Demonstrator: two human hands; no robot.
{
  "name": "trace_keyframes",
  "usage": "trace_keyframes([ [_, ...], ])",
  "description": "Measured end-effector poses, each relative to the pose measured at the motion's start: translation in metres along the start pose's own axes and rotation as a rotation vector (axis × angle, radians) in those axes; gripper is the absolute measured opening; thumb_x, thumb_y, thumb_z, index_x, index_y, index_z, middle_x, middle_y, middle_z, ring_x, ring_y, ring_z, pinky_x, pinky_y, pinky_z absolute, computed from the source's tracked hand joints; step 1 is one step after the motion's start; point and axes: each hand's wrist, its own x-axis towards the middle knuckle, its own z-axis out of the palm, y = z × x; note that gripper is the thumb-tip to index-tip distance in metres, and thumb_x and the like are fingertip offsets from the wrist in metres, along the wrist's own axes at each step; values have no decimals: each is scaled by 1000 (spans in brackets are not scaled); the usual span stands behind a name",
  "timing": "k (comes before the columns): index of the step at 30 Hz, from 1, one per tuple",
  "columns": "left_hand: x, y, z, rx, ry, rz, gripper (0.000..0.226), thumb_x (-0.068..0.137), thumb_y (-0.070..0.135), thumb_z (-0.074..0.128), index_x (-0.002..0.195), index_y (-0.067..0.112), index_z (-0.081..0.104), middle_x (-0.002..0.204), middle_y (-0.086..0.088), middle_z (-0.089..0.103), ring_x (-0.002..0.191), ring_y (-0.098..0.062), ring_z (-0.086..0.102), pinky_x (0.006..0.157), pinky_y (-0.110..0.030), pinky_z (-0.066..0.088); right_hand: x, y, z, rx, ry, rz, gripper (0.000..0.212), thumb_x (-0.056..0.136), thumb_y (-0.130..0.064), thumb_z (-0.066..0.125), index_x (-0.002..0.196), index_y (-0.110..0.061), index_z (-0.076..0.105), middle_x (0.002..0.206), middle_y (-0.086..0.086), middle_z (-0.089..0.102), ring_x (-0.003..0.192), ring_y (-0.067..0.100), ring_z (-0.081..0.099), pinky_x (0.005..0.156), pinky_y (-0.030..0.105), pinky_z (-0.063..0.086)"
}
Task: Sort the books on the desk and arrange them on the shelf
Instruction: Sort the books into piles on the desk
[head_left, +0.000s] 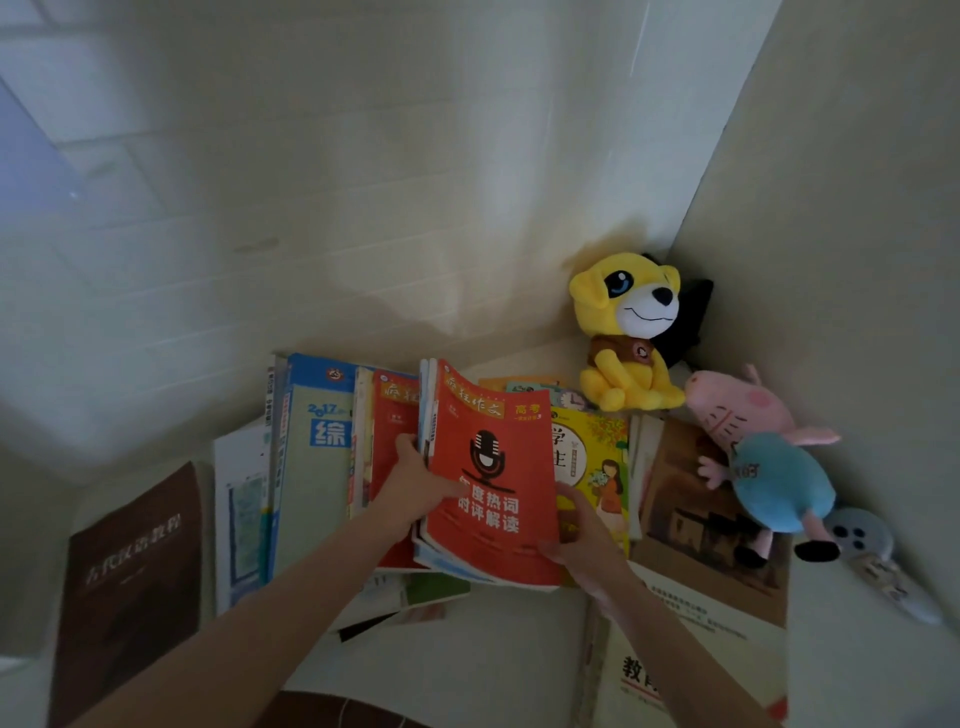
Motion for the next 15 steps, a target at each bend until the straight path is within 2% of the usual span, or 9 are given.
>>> trace_keyframes([
  [1,-1,-2,0,-15,6,11,78,79,1,72,135,11,19,98,1,54,85,-17,57,76,-33,48,0,2,1,11,-1,-8,61,83,10,64,127,-27,44,110,-1,62,96,9,61,70,25,56],
  [3,-7,-7,-2,-51,17,65,79,77,-1,74,135,13,23,104,-2,56,87,-16,59,76,-31,50,0,5,1,42,6,-15,59,85,6,65,130,-28,45,113,-4,63,99,11,62,77,27,56],
  [6,-22,-13,-10,-53,33,237,77,73,4,79,130,21,30,110,5,58,80,-1,64,62,-15,51,1,0,1,119,-12,-11,55,82,-18,75,131,-23,51,120,2,66,104,18,66,82,32,57],
  [8,-31,-8,-15,-62,31,352,77,69,9,83,126,29,35,107,12,59,82,5,65,62,-12,52,5,-12,0,154,-28,-41,69,73,-39,82,132,-25,50,122,2,65,105,18,67,83,33,57],
  [10,-37,2,-19,-67,12,433,76,70,5,80,128,30,36,110,10,60,89,3,66,66,-14,53,13,-29,-3,242,-72,-92,88,62,-49,87,136,-28,47,128,1,63,112,19,64,90,38,54],
  [13,-40,16,-27,-48,-22,530,77,73,-2,75,131,25,34,113,5,60,92,-1,66,69,-16,53,19,-56,-12,468,-184,-183,99,54,-41,92,139,-15,46,130,9,63,117,27,61,89,37,54],
  [15,-37,22,-34,-22,-6,584,76,71,2,80,128,25,37,111,5,60,92,0,66,72,-14,51,19,-71,-14,513,-199,-269,93,59,-28,91,138,-8,47,129,13,63,116,28,62,86,34,55],
])
